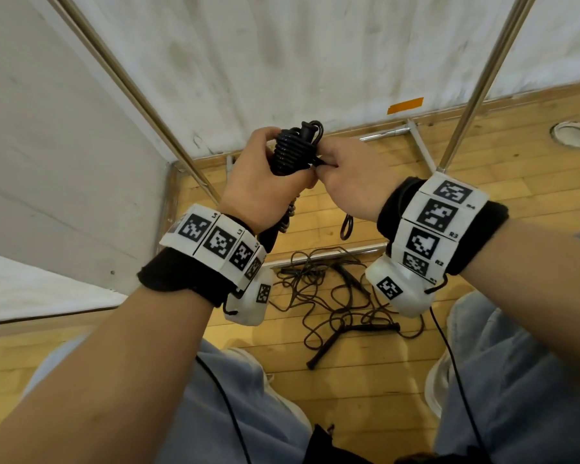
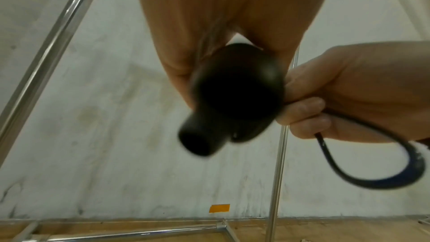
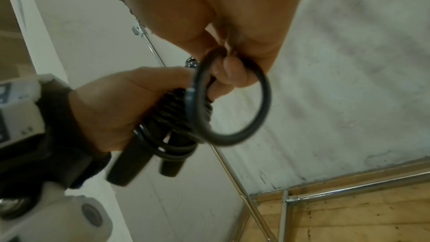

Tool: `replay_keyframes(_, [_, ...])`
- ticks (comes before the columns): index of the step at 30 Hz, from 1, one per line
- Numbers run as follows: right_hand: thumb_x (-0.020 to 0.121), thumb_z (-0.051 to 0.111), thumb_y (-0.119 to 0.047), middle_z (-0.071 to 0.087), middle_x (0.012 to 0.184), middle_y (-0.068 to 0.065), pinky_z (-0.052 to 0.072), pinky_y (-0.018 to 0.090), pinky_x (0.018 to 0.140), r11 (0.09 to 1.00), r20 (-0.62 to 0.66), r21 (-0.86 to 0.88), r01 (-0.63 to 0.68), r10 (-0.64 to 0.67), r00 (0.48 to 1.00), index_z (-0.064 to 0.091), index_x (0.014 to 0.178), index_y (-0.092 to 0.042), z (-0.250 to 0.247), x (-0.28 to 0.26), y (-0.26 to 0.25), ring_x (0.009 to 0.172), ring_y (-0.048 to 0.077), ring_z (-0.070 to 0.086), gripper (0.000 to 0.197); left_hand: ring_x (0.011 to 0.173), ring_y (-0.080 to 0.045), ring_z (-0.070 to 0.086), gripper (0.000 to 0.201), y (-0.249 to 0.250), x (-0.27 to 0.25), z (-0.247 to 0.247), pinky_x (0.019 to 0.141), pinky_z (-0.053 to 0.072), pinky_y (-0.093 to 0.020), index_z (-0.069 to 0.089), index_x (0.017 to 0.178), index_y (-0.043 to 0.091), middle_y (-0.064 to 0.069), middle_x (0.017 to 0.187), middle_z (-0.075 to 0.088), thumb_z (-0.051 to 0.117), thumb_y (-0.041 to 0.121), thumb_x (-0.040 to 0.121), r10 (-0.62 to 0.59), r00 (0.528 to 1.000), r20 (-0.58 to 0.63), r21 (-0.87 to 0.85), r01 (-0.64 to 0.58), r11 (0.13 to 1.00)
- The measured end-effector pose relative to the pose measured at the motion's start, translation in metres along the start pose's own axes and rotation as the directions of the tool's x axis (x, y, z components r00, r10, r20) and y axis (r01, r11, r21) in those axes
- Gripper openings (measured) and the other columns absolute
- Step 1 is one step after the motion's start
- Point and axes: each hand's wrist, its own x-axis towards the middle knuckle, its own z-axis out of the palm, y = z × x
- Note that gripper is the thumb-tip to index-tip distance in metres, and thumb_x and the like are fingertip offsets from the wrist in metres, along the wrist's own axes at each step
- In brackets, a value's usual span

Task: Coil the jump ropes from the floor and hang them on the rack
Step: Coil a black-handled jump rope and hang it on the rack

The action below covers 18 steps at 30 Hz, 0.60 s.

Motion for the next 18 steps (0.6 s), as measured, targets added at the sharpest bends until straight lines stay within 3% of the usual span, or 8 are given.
replay_keyframes(1, [0.091, 0.043, -0.002, 0.067, 0.103, 0.009, 0.052, 0.035, 0.081, 1.0, -0.001, -0.016, 0.001, -0.001, 1.0, 0.062, 0.111, -0.009, 0.0, 0.0, 0.0, 0.091, 0.022, 0.062, 0.029, 0.058, -0.003, 0.059, 0.046, 0.0, 0.002, 0.0, 0.054, 0.051, -0.026, 0.051, 0.112, 0.023, 0.009, 0.079, 0.06, 0.072, 0.024, 0.071, 0.015, 1.0, -0.001, 0.058, -0.015, 0.998])
replay_keyframes(3, [0.088, 0.047, -0.003, 0.068, 0.098, 0.012, 0.053, 0.038, 0.074, 0.999, 0.009, -0.051, -0.009, 0.009, 1.0, 0.064, 0.106, -0.009, -0.002, 0.0, 0.0, 0.079, 0.023, 0.061, 0.025, 0.059, -0.005, 0.058, 0.034, 0.002, 0.005, 0.001, 0.054, 0.047, -0.025, 0.053, 0.1, 0.025, 0.009, 0.075, 0.06, 0.067, 0.025, 0.069, 0.038, 0.999, -0.004, 0.112, -0.037, 0.993])
replay_keyframes(6, [0.087, 0.048, -0.004, 0.068, 0.092, 0.02, 0.053, 0.04, 0.068, 0.996, 0.017, -0.077, -0.039, 0.04, 0.999, 0.065, 0.097, -0.004, -0.009, 0.004, -0.001, 0.067, 0.024, 0.055, 0.02, 0.061, -0.014, 0.055, 0.033, 0.001, 0.01, 0.005, 0.051, 0.043, -0.025, 0.043, 0.105, 0.02, -0.001, 0.084, 0.058, 0.063, 0.015, 0.079, 0.03, 0.999, -0.023, 0.097, -0.028, 0.995])
replay_keyframes(10, [0.089, 0.045, -0.004, 0.067, 0.09, 0.017, 0.045, 0.029, 0.06, 0.997, 0.018, -0.047, -0.055, 0.056, 0.998, 0.064, 0.103, -0.006, -0.016, 0.008, -0.002, 0.065, 0.02, 0.051, 0.024, 0.056, -0.016, 0.055, 0.033, 0.0, 0.012, 0.01, 0.045, 0.043, -0.025, 0.032, 0.107, 0.017, -0.005, 0.084, 0.056, 0.058, 0.016, 0.087, 0.025, 1.0, -0.009, 0.14, -0.024, 0.99])
replay_keyframes(14, [0.088, 0.052, -0.004, 0.051, 0.065, 0.003, 0.032, 0.012, 0.039, 0.998, 0.028, 0.023, -0.058, 0.057, 0.998, 0.067, 0.097, -0.007, -0.022, 0.005, -0.004, 0.049, 0.011, 0.04, 0.018, 0.06, -0.019, 0.058, 0.038, 0.003, 0.015, 0.01, 0.051, 0.046, -0.032, 0.034, 0.113, 0.01, -0.002, 0.08, 0.057, 0.059, 0.019, 0.086, 0.065, 0.997, -0.033, 0.206, -0.057, 0.977])
replay_keyframes(16, [0.088, 0.052, -0.004, 0.059, 0.073, 0.007, 0.037, 0.013, 0.046, 0.998, 0.007, 0.05, -0.04, 0.04, 0.999, 0.068, 0.099, -0.008, -0.023, 0.003, -0.006, 0.052, 0.011, 0.042, 0.019, 0.057, -0.013, 0.056, 0.039, 0.006, 0.016, 0.013, 0.048, 0.043, -0.027, 0.034, 0.116, 0.01, 0.004, 0.077, 0.055, 0.058, 0.017, 0.086, 0.086, 0.994, -0.075, 0.192, -0.07, 0.979])
replay_keyframes(18, [0.089, 0.051, -0.004, 0.066, 0.086, 0.01, 0.045, 0.024, 0.06, 0.997, -0.038, 0.072, -0.025, 0.028, 0.999, 0.068, 0.1, -0.008, -0.024, 0.002, -0.006, 0.06, 0.013, 0.049, 0.021, 0.054, -0.009, 0.054, 0.041, 0.01, 0.015, 0.017, 0.047, 0.042, -0.026, 0.031, 0.118, 0.011, 0.006, 0.076, 0.054, 0.057, 0.015, 0.087, 0.076, 0.991, -0.107, 0.139, -0.06, 0.988])
